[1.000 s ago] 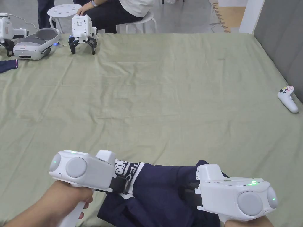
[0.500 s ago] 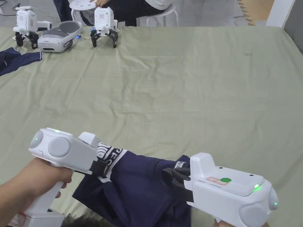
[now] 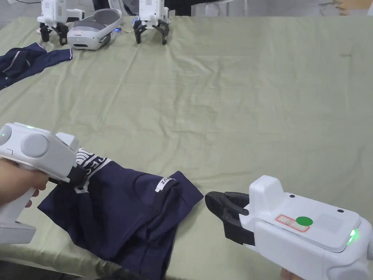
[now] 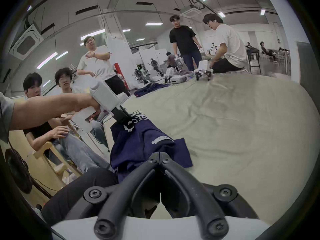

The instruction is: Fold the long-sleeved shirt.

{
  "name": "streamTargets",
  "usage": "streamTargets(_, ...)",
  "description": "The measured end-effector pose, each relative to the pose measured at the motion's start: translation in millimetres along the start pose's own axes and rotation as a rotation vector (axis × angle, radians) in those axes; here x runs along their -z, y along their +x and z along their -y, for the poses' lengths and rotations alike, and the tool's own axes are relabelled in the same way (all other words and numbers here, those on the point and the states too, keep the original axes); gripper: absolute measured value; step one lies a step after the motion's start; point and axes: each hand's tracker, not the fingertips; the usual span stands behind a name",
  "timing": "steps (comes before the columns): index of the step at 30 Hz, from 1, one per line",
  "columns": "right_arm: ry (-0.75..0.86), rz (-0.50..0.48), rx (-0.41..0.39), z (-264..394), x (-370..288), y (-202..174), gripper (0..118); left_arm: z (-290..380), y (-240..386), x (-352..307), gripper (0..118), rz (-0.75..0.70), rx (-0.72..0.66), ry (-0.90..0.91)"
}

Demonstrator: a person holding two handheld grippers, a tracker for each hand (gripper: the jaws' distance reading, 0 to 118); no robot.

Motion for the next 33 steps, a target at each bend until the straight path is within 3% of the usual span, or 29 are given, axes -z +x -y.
streamTargets(14, -0.005, -0.021, -0.07, -26.8, 53.5, -3.6, 0, -7.2, -144.1, 37.0, 20, -0.233, -0.162, -0.058)
streamTargets(17, -0.013, -0.018, -0.071, -27.0, 61.0, -1.3, 0, -3.5, -161.3, 48.4, 20, -0.197, -0.231, -0.042)
streamTargets(20, -0.016, -0.012, -0.061, -27.1, 64.2, -0.8, 0, 0.5, -160.8, 56.2, 22, -0.206, -0.212, -0.011)
streamTargets(21, -0.015, -0.014, -0.06, -27.8, 62.9, -0.6, 0, 3.0, -161.2, 55.2, 27, -0.222, -0.215, 0.005)
streamTargets(25, 0.012, -0.008, -0.072, -34.8, 49.9, -4.4, 0, 21.9, -175.4, 13.3, 102, -0.208, -0.336, 0.129)
streamTargets(26, 0.022, -0.004, -0.074, -37.1, 44.6, -5.2, 0, 30.6, -184.5, 0.1, 108, -0.184, -0.383, 0.201)
streamTargets(28, 0.055, 0.003, -0.079, -42.3, 30.5, -6.8, 0, 49.6, -176.8, -42.5, 107, -0.233, -0.434, 0.354)
streamTargets(31, 0.123, 0.07, -0.098, -51.5, 4.2, -12.3, 0, 77.5, -104.8, -116.4, 107, -0.447, -0.361, 0.642)
streamTargets(33, 0.166, 0.13, -0.098, -58.7, -16.7, -19.2, 0, 93.5, -51.4, -154.1, 107, -0.417, -0.316, 0.867)
